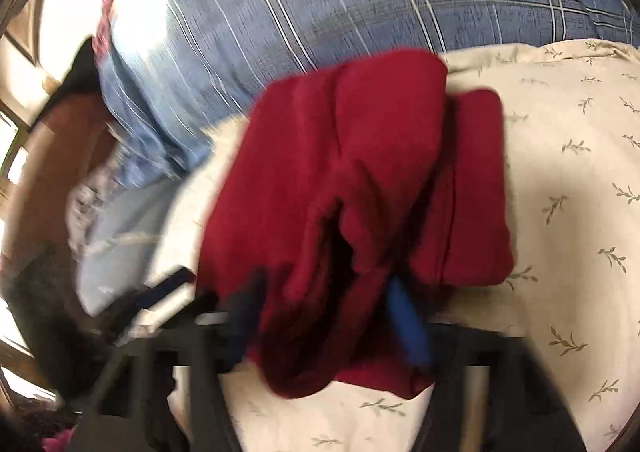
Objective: Fold small clothes
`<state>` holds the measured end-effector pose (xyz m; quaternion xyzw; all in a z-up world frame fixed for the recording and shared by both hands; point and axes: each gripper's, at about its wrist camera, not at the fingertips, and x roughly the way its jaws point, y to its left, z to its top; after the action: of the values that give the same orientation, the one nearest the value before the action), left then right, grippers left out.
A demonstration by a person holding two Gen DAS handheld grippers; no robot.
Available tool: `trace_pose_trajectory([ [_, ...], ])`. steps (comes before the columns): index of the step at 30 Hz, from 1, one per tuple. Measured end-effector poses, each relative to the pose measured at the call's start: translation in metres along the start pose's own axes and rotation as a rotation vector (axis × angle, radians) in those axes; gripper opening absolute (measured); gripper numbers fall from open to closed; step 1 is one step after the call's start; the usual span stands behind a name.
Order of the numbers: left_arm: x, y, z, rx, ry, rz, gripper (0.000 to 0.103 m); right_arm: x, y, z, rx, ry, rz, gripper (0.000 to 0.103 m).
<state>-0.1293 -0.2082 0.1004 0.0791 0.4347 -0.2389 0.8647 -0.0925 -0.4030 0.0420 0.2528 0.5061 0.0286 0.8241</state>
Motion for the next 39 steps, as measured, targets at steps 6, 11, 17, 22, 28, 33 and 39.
trace_pose_trajectory([
  [6, -0.016, 0.010, 0.004, 0.020, -0.054, 0.030, 0.065, -0.044, 0.003, -0.011, -0.108, -0.146, -0.095, 0.012],
  [11, 0.011, 0.005, -0.004, -0.009, 0.019, 0.022, 0.066, -0.022, -0.011, -0.022, -0.085, -0.078, -0.150, 0.014],
  [17, 0.003, 0.002, 0.008, 0.019, -0.021, 0.065, 0.066, -0.069, -0.001, -0.017, -0.063, -0.188, -0.202, 0.039],
  [22, 0.008, 0.000, 0.022, 0.006, -0.038, 0.079, 0.067, -0.066, 0.028, -0.002, -0.184, -0.242, -0.221, 0.038],
  [28, 0.031, 0.003, 0.029, -0.013, -0.033, 0.070, 0.079, -0.022, 0.020, 0.021, -0.231, -0.224, -0.341, 0.038],
  [33, 0.044, 0.010, 0.034, -0.042, -0.013, 0.028, 0.082, 0.002, -0.004, 0.030, -0.188, -0.170, -0.342, 0.038],
  [39, 0.046, 0.015, 0.033, -0.047, -0.025, 0.015, 0.083, -0.004, -0.007, 0.021, -0.183, -0.166, -0.329, 0.039],
])
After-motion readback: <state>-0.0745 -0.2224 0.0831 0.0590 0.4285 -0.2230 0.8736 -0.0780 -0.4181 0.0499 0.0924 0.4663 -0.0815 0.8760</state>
